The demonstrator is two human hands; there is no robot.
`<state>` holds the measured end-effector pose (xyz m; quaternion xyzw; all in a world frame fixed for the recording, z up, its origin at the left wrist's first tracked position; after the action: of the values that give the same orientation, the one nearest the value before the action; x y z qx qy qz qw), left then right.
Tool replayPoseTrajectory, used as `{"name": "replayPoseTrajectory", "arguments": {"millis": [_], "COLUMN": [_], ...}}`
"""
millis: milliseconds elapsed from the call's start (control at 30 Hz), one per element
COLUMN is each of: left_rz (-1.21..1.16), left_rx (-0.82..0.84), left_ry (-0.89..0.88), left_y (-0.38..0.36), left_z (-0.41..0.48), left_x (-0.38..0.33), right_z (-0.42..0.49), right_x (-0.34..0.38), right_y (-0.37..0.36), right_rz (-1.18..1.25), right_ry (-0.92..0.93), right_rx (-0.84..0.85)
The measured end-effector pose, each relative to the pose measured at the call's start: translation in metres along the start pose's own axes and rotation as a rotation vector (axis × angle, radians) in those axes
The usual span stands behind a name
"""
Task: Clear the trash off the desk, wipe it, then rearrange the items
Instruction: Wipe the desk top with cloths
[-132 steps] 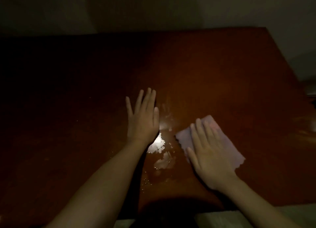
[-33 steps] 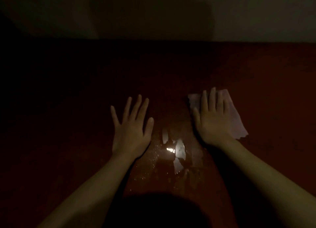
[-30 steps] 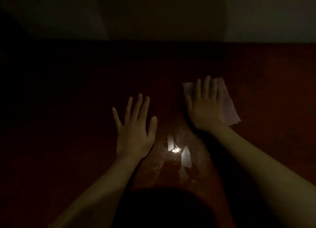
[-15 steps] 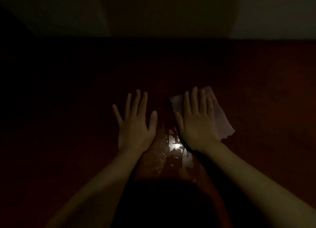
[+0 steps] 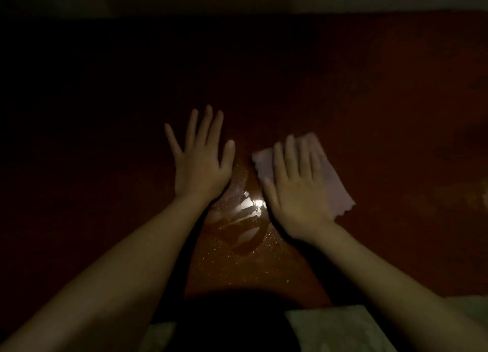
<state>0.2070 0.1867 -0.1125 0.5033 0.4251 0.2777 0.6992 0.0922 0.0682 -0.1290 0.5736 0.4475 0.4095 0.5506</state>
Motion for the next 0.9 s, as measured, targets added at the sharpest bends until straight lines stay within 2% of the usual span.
{"name": "replayPoseTrajectory", "arguments": {"millis": [100,200,367,400,467,567,767,833,900], "left_rz": [0.008,-0.002,-0.017,-0.026,-0.044,-0.052,-0.105,-0.074,-0.034], "left_rx": [0.024,0.017,-0.003,0.001,0.022,0.019,-0.061,-0.079,-0.059], "left_ry": [-0.024,-0.05,-0.058,-0.063,-0.07,-0.063,0.106,0.163,0.143], "left_y": [0.006,0.011,0.011,0.012,0.014,0.022,0.035,0.037,0.035], "left_z": [-0.026,-0.037,-0.041,-0.046,-0.061,-0.083,-0.071,-0.055,-0.036], "left_x": [-0.001,-0.003,-0.003,-0.003,-0.002,0.012,0.056,0.073,0.08], "right_z": [-0.067,-0.099,-0.076,-0.079,-0.102,-0.14,-0.088,-0.057,-0.029], "right_x": [0.023,0.006,0.012,0.024,0.047,0.045,0.004,0.002,0.003], "right_y": [0.003,0.003,0.001,-0.002,-0.003,-0.002,0.005,0.004,0.004], "right_rz": [-0.021,-0.066,0.023,0.029,0.004,-0.024,0.038,0.064,0.059], "right_ry": [0.153,0.222,-0.079,-0.079,0.038,0.152,-0.134,-0.175,-0.165], "right_rx": [-0.033,-0.051,-0.048,-0.044,-0.027,-0.015,0.011,0.021,0.029]}}
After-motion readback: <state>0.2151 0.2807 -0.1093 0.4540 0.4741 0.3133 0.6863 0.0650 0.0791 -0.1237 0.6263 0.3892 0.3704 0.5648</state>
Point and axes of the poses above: each hand's wrist, its own z-axis towards the middle knuckle, its own y-axis out of the back of the hand, x = y × z, the point moved 9 cm from there along z, towards the middle knuckle, and after that the axes turned 7 degrees about -z, right-handed, at the moved point
